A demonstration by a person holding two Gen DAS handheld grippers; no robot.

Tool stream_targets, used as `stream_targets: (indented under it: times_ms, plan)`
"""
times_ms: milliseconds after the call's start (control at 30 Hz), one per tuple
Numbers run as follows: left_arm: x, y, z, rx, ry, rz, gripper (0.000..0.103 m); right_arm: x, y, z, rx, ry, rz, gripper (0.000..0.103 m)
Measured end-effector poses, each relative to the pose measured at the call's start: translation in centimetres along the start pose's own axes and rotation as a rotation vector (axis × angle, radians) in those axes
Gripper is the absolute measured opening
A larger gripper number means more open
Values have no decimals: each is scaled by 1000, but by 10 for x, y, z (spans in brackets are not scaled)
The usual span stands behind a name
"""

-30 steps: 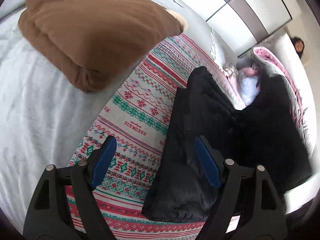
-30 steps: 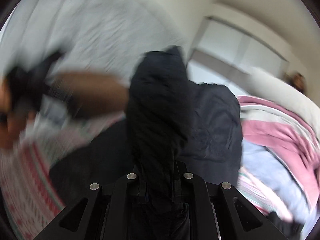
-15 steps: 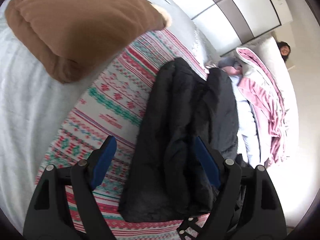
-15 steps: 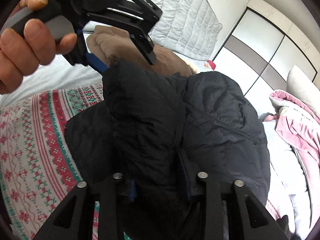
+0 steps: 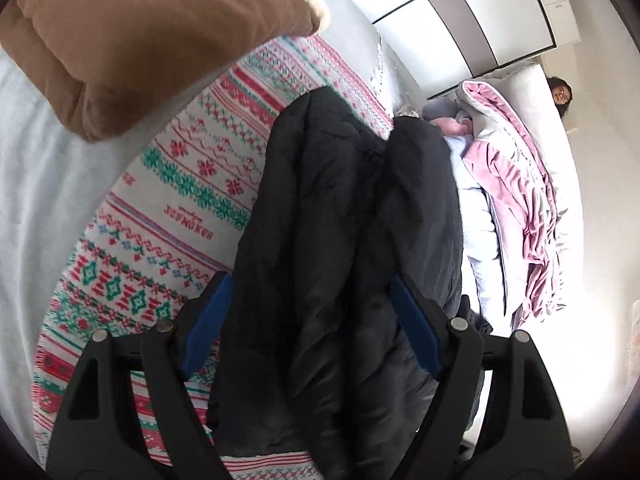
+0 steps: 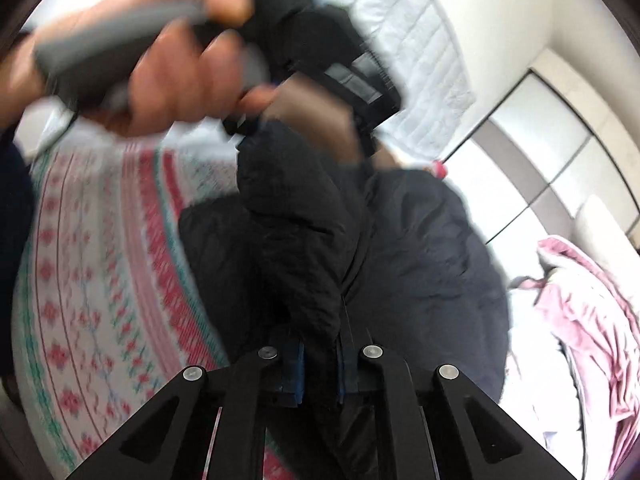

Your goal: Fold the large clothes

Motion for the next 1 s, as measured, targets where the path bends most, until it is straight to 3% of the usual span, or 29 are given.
stream_targets:
  times_ms: [233,333,400,467,567,600,733,833,900,1000]
  plan:
    - [-4,8,-3,15,3,16,81,-13,14,5,41,24,48,12]
    - [8,-16,-5,21,3,-95,81,-16,19,-4,68,79,51,19]
    - [13,-33,-20,-17,55,-156,81,-14,16,-11,115,132,64,28]
    - [11,-39,-36,-45,125,-168,81,-7,2,-18,224,207,69,37]
    - [7,-34,-50,2,205,-151,81,10,-39,-44,379,349,-17,49]
    - [7,-31,-56,14,227,-146,81,12,-48,-56,385,385,-42,54]
    - [10,-27,-91,21,349,-163,81,4,-69,-126,442,643,-123,56]
    - [9,-15,-133,-8,472,-147,81,-18,-52,-163,370,834,-83,56]
    - [9,5,-148,65,542,-123,81,-38,-29,-176,341,937,-7,56]
    - [9,50,-122,297,546,-31,81,-65,6,-172,312,970,138,56]
Point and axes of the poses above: each gripper's, at about its wrist camera, not at the fingertips, and y roughly the way its jaws point, z to its left, x to its top, the point moved 10 cm from there along y, roughly the way its jaws point, and after that the axes turned 7 degrees about y, right-handed, at the moved point
